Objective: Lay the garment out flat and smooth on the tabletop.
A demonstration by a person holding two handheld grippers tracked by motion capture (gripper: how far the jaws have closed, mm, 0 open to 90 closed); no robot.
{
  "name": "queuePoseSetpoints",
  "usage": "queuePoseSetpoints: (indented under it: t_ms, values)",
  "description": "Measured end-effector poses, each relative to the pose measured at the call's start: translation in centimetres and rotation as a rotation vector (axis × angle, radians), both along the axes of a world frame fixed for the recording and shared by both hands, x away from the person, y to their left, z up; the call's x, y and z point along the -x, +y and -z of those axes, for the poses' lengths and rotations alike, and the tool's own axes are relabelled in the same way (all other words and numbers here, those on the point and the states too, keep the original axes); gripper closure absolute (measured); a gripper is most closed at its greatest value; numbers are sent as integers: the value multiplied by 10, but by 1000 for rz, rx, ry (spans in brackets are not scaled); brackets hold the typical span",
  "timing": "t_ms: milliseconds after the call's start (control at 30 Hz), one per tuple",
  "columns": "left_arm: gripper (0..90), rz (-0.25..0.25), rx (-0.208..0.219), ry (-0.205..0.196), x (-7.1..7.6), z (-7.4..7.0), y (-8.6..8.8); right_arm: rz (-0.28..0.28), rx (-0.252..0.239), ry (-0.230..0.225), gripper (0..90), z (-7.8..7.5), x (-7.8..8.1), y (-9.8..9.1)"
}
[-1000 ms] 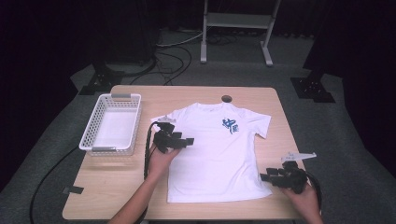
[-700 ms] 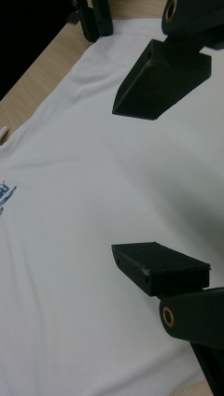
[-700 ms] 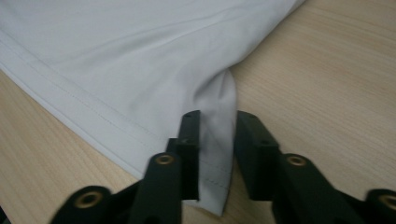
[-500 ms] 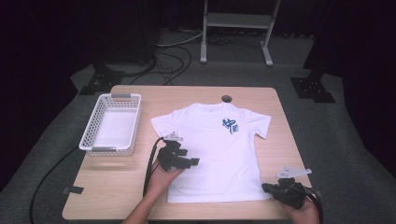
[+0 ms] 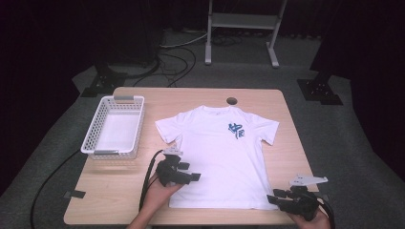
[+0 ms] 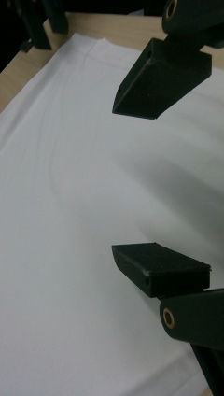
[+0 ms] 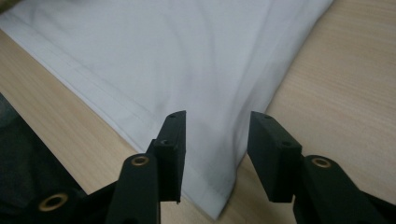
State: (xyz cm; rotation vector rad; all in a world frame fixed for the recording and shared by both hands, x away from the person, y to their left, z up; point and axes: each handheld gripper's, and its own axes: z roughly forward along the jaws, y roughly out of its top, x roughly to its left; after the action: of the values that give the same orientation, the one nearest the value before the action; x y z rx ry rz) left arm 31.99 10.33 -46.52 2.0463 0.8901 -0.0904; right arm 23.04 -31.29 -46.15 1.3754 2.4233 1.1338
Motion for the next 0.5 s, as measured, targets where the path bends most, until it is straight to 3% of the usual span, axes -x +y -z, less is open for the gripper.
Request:
queuePoseSetpoints:
  t_ms: [200,333,500]
  values:
    - [257,31,-19,27,12,5,-1,29,-90,-28,390,-1,-6,-1]
    - [251,40,-16,44,18,8,0,55,-146,-25,343,1,-13,-4]
    - [244,49,-8,48,23,8,3,62,-168,-30,314,5,-15,-6]
